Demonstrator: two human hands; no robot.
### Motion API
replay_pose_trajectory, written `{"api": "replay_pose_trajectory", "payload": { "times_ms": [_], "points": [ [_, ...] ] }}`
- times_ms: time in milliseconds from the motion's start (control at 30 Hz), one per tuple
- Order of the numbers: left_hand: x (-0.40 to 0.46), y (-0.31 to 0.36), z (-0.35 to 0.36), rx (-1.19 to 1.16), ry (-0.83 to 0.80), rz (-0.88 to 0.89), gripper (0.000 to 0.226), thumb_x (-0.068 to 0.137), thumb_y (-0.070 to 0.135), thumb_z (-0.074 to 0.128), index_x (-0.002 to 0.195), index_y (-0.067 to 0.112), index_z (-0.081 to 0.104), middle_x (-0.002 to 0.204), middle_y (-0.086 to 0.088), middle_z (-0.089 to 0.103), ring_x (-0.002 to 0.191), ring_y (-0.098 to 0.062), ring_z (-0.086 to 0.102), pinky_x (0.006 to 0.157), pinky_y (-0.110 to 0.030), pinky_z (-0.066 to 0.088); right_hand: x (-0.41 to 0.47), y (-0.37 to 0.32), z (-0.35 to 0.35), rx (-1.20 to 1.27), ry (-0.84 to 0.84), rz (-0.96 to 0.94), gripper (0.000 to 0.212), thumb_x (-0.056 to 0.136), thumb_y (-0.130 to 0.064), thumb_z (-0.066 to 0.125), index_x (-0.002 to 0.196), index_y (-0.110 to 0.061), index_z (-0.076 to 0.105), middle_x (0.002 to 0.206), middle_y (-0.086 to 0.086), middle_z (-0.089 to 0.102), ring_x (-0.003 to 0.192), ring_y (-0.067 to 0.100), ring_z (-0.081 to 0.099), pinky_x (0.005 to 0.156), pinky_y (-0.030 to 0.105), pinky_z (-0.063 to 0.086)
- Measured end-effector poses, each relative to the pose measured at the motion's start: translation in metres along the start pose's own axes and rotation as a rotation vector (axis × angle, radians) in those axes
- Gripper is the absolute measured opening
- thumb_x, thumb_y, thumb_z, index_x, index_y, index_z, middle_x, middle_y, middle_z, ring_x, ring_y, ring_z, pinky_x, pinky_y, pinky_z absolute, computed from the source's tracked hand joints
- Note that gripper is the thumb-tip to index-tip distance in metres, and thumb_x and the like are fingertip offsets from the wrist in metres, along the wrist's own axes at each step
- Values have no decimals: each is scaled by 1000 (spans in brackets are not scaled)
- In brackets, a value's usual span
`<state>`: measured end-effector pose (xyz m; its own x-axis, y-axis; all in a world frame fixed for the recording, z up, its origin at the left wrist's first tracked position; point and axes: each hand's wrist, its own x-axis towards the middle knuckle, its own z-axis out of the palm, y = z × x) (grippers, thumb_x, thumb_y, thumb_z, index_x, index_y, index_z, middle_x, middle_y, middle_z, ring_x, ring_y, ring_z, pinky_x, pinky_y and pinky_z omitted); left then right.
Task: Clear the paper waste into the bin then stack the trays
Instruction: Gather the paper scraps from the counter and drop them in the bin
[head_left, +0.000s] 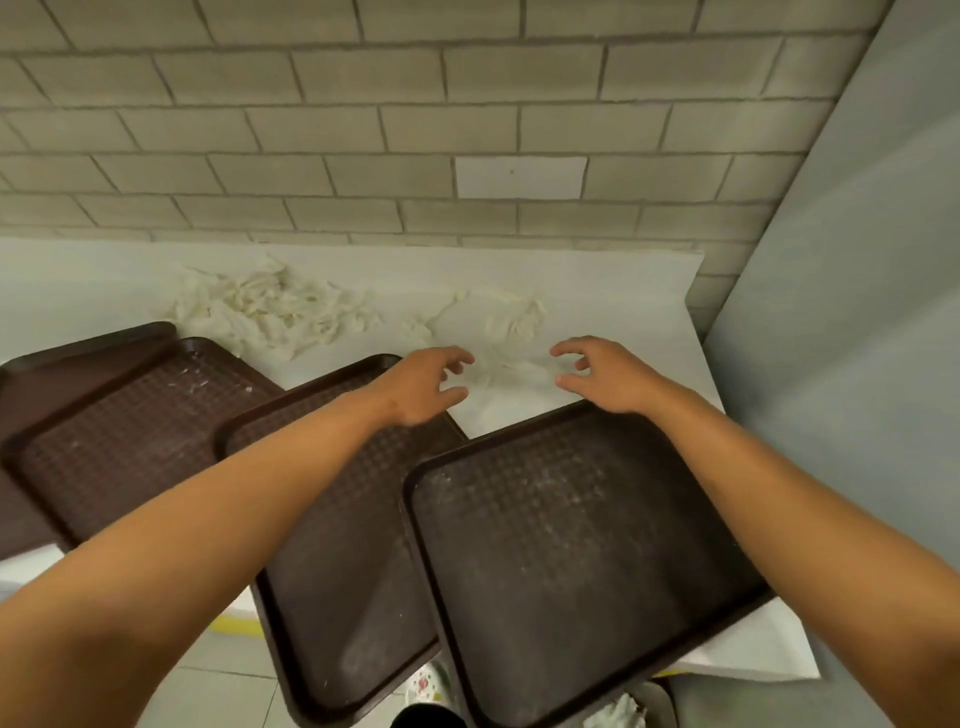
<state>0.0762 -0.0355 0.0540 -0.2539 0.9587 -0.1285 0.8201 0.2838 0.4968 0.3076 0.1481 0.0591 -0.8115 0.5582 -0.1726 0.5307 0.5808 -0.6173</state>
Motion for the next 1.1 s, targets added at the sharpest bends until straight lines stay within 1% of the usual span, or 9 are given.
{"api": "replay_pose_trajectory", "payload": {
  "times_ms": [233, 400, 500, 600, 700, 800, 867, 967, 1100],
  "points": [
    [76, -22, 15, 256, -123, 75, 81, 92, 41, 67, 157, 25, 20, 154, -11, 36, 137, -29, 41, 114, -40, 36, 68, 28, -2, -161, -124, 108, 51, 99, -24, 60, 148, -30, 45, 155, 1, 42, 135, 23, 47, 106, 28, 38],
    [114, -33, 35, 331, -264, 107, 93, 92, 38, 69, 158, 36, 3, 167, -2, -7, 154, -27, -5, 122, -49, 15, 92, 55, -10, -211, -143, 126, 52, 100, -20, 57, 149, -30, 43, 159, 0, 37, 140, 24, 42, 114, 33, 37],
    [131, -42, 45, 338, -348, 97, 90, 93, 37, 67, 157, 41, 3, 166, 2, -16, 152, -25, -19, 121, -50, 12, 100, 70, -14, -256, -158, 105, 53, 100, -18, 57, 150, -28, 42, 159, 1, 36, 140, 25, 43, 114, 31, 35],
    [143, -45, 50, 338, -377, 91, 77, 97, 40, 60, 157, 38, 14, 168, -1, -4, 153, -26, -11, 122, -49, 12, 107, 80, -14, -294, -177, 84, 54, 101, -18, 57, 152, -26, 40, 160, 2, 36, 140, 25, 43, 113, 31, 35],
    [146, -46, 49, 268, -322, 86, 57, 99, 37, 57, 153, 30, 36, 165, -4, 17, 152, -27, 16, 121, -40, 20, 118, 82, -12, -319, -178, 51, 56, 101, -17, 57, 153, -24, 38, 161, 3, 35, 142, 25, 41, 114, 31, 33],
    [141, -52, 48, 263, -194, 140, 41, 99, 36, 57, 139, 23, 57, 145, -7, 47, 134, -28, 43, 110, -35, 33, 137, 75, -8, -328, -153, 18, 59, 101, -18, 57, 155, -23, 34, 162, 3, 32, 144, 25, 38, 117, 33, 32],
    [136, -58, 49, 251, -131, 165, 33, 98, 37, 59, 126, 22, 68, 125, -7, 59, 119, -27, 53, 98, -31, 38, 152, 66, -4, -341, -129, -8, 62, 100, -19, 58, 156, -24, 31, 165, 2, 26, 146, 25, 35, 118, 35, 32],
    [128, -62, 45, 161, -86, 122, 30, 97, 41, 59, 114, 20, 73, 106, -4, 63, 103, -23, 59, 85, -27, 39, 170, 46, 5, -384, -116, -80, 69, 99, -28, 62, 158, -25, 27, 169, 1, 14, 153, 24, 22, 121, 37, 25],
    [118, -64, 33, 33, 4, 97, 29, 94, 39, 64, 107, 17, 76, 95, -5, 67, 92, -22, 62, 88, -33, 46, 183, 29, 21, -423, -182, -139, 77, 95, -43, 65, 159, -27, 26, 170, 5, 7, 156, 27, 8, 124, 46, 20]
  ]
}}
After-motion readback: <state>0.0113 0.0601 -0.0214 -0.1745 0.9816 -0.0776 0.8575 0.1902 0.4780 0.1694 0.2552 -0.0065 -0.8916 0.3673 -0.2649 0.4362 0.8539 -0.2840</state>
